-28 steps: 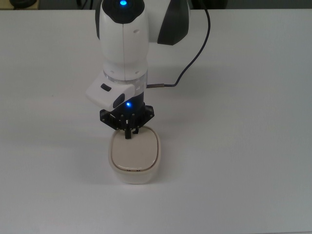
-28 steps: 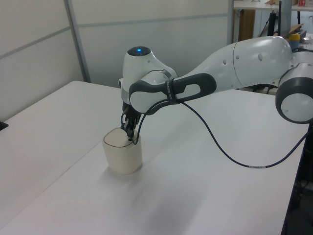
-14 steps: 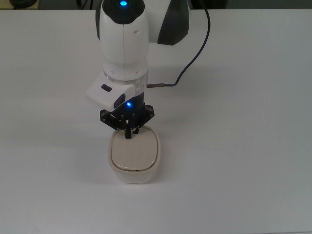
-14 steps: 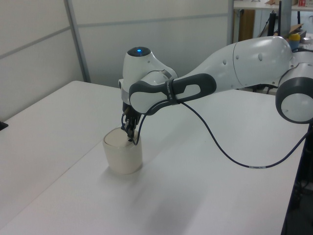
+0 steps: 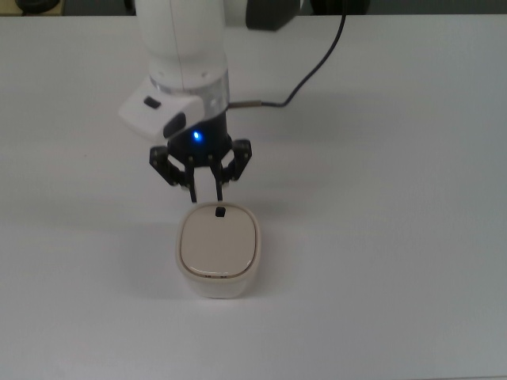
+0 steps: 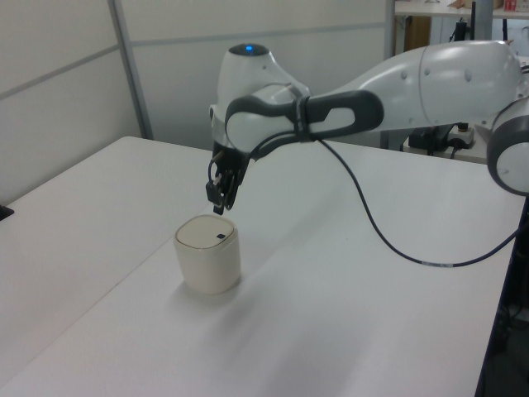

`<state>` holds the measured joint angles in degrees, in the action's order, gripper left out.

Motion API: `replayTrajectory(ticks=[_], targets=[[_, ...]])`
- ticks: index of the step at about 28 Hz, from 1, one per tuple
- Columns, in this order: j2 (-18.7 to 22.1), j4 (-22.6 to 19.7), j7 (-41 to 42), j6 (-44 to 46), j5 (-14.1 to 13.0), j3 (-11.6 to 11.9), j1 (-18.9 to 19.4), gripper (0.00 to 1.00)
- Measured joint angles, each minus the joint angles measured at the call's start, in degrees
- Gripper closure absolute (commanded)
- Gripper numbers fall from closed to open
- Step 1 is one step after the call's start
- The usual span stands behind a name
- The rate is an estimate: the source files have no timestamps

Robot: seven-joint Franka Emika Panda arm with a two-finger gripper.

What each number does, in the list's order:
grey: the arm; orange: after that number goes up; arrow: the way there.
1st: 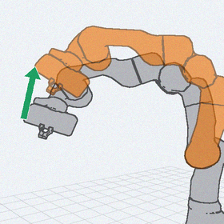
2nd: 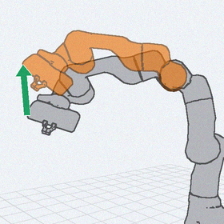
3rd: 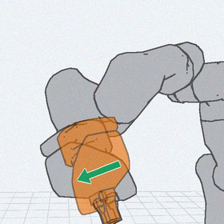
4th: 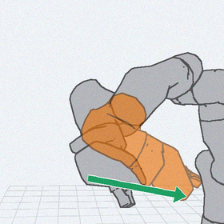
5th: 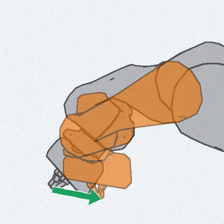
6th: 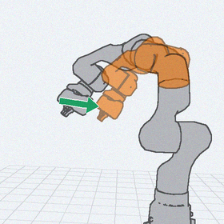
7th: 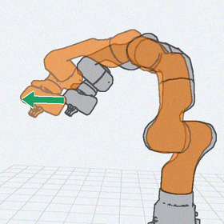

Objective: Close the trash can

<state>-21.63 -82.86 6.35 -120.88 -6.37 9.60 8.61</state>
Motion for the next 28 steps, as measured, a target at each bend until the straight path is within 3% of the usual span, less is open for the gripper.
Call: replayTrajectory(ticks=[10,15,28], targets=[[8.52,1.19,-2.41,19.0,0.11,1.87,-0.31,0.0],[12.48,2.55,-2.41,30.95,2.04,3.35,-0.36,0.0],[14.9,2.66,-2.41,37.76,4.36,4.54,-0.36,0.0]])
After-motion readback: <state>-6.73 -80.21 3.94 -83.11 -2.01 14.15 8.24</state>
